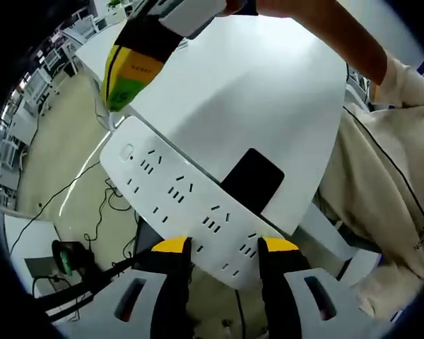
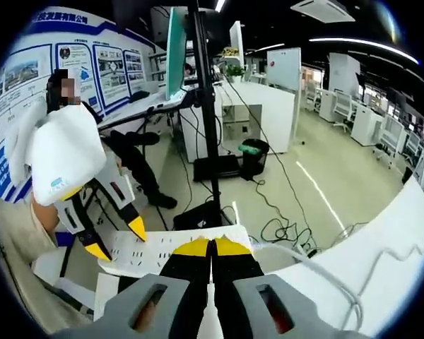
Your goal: Pick up the power strip scattered on the table, fix it on the side mounting bracket of the table, and press the switch
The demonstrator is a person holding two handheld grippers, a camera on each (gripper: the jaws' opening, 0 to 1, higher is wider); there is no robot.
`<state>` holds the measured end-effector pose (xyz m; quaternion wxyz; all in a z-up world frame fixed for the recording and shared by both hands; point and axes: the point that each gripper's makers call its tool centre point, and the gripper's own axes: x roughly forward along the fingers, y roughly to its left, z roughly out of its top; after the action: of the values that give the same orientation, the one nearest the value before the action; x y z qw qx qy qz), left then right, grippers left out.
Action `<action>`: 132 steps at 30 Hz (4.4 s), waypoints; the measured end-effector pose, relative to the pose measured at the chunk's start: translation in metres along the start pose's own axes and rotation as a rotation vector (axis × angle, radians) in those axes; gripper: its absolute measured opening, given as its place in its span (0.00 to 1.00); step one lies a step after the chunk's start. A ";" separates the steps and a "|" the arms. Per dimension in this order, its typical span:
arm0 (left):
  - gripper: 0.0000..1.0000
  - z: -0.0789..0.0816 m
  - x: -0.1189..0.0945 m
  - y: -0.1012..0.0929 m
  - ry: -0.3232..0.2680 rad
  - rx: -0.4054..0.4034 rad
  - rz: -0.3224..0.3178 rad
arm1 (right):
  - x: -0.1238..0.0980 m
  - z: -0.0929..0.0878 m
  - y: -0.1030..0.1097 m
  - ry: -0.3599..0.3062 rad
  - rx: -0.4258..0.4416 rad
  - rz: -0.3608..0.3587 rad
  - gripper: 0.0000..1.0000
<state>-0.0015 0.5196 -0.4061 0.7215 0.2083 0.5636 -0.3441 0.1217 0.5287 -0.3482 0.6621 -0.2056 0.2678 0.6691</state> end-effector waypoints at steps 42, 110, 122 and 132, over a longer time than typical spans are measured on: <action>0.43 0.000 -0.001 0.001 -0.013 0.004 0.001 | 0.044 -0.023 -0.007 0.125 -0.016 -0.003 0.00; 0.42 0.002 -0.001 0.000 -0.020 0.002 -0.005 | 0.047 -0.042 -0.003 0.288 -0.016 -0.051 0.00; 0.42 0.001 -0.002 0.002 -0.032 0.000 -0.005 | 0.046 -0.043 -0.003 0.346 -0.009 -0.106 0.00; 0.42 0.001 -0.002 0.001 -0.044 0.003 -0.009 | 0.047 -0.044 -0.006 0.521 -0.005 -0.118 0.00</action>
<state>-0.0001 0.5197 -0.4043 0.7319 0.1992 0.5478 -0.3529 0.1229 0.5374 -0.4118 0.6082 -0.3880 0.4151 0.5543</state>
